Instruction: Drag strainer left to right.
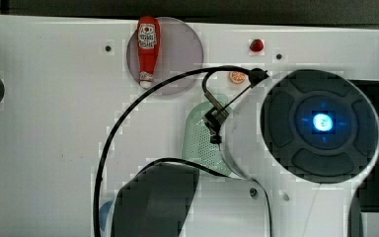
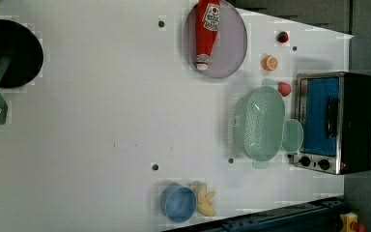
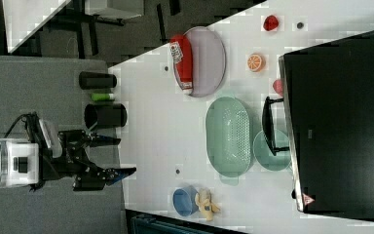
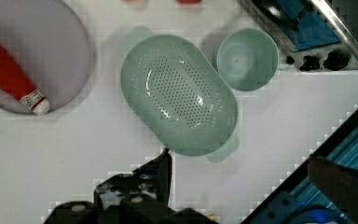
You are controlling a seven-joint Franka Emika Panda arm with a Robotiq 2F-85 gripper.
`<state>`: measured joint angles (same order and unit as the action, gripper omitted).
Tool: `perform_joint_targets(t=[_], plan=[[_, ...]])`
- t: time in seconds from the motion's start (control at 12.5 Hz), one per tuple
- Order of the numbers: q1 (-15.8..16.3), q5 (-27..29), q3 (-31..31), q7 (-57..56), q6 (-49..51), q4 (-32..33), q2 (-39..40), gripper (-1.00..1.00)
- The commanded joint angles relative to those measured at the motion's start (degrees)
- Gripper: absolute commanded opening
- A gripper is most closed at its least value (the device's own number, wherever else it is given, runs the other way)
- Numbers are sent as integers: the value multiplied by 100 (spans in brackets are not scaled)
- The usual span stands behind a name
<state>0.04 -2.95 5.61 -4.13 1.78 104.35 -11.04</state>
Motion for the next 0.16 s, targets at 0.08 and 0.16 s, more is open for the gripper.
perform_joint_targets(t=[0.08, 0.16], plan=[[66, -65, -73, -231, 1, -31, 57, 100], [66, -64, -73, -231, 1, -31, 66, 100]])
